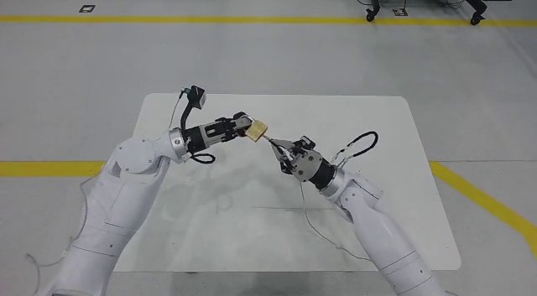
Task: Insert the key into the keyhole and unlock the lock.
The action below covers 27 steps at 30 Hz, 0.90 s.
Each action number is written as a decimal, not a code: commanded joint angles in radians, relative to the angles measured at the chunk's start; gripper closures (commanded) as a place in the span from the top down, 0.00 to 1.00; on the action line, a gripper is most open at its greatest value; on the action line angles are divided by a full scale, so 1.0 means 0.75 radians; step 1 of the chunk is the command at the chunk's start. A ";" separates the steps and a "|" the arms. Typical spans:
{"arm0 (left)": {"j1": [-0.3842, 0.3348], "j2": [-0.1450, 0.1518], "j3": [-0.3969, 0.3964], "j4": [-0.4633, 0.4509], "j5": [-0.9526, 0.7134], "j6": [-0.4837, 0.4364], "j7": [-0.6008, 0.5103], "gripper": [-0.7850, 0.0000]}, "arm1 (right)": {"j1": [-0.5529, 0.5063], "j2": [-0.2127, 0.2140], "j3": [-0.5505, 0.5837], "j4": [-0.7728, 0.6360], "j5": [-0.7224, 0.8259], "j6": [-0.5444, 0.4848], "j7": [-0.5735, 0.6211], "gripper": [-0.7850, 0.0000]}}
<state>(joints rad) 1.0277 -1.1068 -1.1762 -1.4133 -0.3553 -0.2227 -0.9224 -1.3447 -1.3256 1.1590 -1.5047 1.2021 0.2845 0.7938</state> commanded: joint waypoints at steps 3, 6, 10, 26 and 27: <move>0.001 0.001 -0.018 0.015 -0.046 0.054 -0.003 0.00 | -0.079 0.019 0.066 -0.073 -0.197 -0.200 -0.018 1.00; 0.003 0.004 -0.033 0.018 -0.064 0.076 -0.004 0.00 | -0.174 0.038 0.151 -0.149 -0.339 -0.352 -0.052 1.00; 0.005 0.009 -0.037 0.004 -0.027 0.115 -0.025 0.00 | -0.317 0.059 0.282 -0.264 -0.503 -0.543 -0.132 1.00; -0.154 -0.037 0.410 -0.035 0.722 0.536 -0.067 0.00 | -0.483 0.074 0.450 -0.376 -0.609 -0.735 -0.260 1.00; -0.175 -0.049 0.445 -0.012 0.728 0.538 -0.063 0.00 | -0.483 0.074 0.450 -0.376 -0.609 -0.735 -0.260 1.00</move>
<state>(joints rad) 0.9114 -1.1354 -0.8726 -1.4390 0.1868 0.1798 -0.9730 -1.7070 -1.2700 1.4968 -1.7865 0.7452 -0.2668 0.5988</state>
